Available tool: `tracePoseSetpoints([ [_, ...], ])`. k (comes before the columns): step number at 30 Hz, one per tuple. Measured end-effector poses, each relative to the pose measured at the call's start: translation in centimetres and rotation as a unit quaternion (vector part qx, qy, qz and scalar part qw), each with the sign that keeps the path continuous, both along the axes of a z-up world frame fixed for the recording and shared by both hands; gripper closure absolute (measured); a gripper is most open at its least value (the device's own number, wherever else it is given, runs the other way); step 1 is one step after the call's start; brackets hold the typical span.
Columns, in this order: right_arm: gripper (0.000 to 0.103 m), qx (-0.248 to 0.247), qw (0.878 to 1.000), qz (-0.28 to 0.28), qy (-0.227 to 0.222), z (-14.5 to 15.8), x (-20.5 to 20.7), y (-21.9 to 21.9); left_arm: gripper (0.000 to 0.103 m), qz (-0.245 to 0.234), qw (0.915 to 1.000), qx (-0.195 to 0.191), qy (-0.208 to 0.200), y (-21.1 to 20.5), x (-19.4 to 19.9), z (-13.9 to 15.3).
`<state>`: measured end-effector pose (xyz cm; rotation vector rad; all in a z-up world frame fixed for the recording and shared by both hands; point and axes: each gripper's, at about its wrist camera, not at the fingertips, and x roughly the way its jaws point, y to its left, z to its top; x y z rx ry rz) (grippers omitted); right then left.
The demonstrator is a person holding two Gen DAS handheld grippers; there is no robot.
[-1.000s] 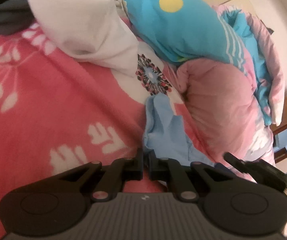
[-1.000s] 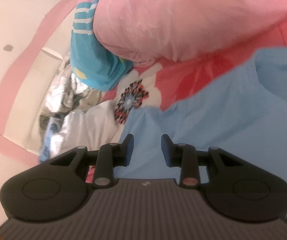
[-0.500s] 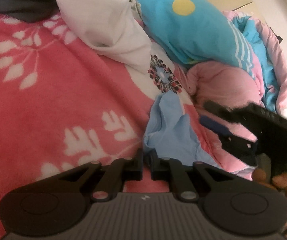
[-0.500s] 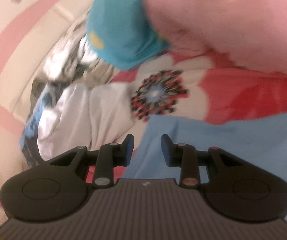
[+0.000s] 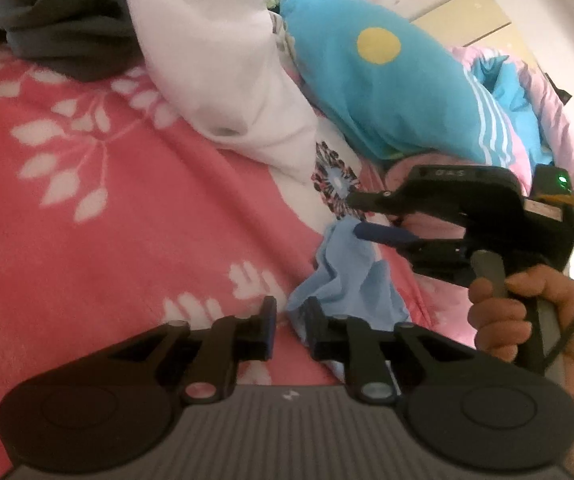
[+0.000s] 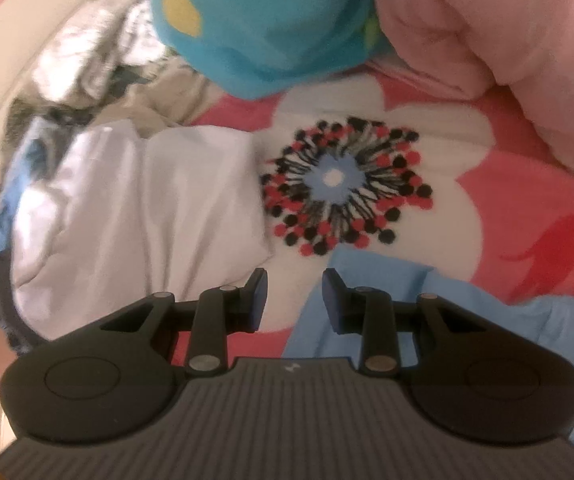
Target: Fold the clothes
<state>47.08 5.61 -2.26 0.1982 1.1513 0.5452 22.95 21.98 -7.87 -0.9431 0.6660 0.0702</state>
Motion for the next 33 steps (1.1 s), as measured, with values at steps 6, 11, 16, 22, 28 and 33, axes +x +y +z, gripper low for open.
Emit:
tracePoseSetpoints([
  [6,0.073,-0.063,0.998,-0.011,0.012,-1.3,1.4,1.8,0.098,0.001,1.0,0.002,0.001,0.3,0.1,-0.2],
  [11,0.074,-0.106,0.994,-0.008,0.018,-2.1,2.1,3.1,0.101,-0.001,0.9999,0.011,0.0,0.2,0.4,-0.2],
  [16,0.088,-0.138,0.99,-0.001,-0.005,-1.9,1.5,3.7,0.101,-0.001,0.9999,0.014,-0.004,0.1,0.3,-0.1],
  [22,0.102,-0.099,0.994,-0.018,-0.039,-0.9,0.6,2.3,0.101,0.002,0.9998,0.019,-0.011,0.3,-0.1,-0.1],
  [28,0.102,-0.051,0.996,-0.003,-0.079,-0.1,0.1,2.9,0.102,0.011,0.9997,0.018,-0.009,0.6,-0.2,-0.1],
  [33,0.103,-0.02,0.994,0.01,-0.103,-1.7,0.1,3.8,0.102,0.015,0.9996,0.02,-0.009,0.7,-0.2,-0.1],
])
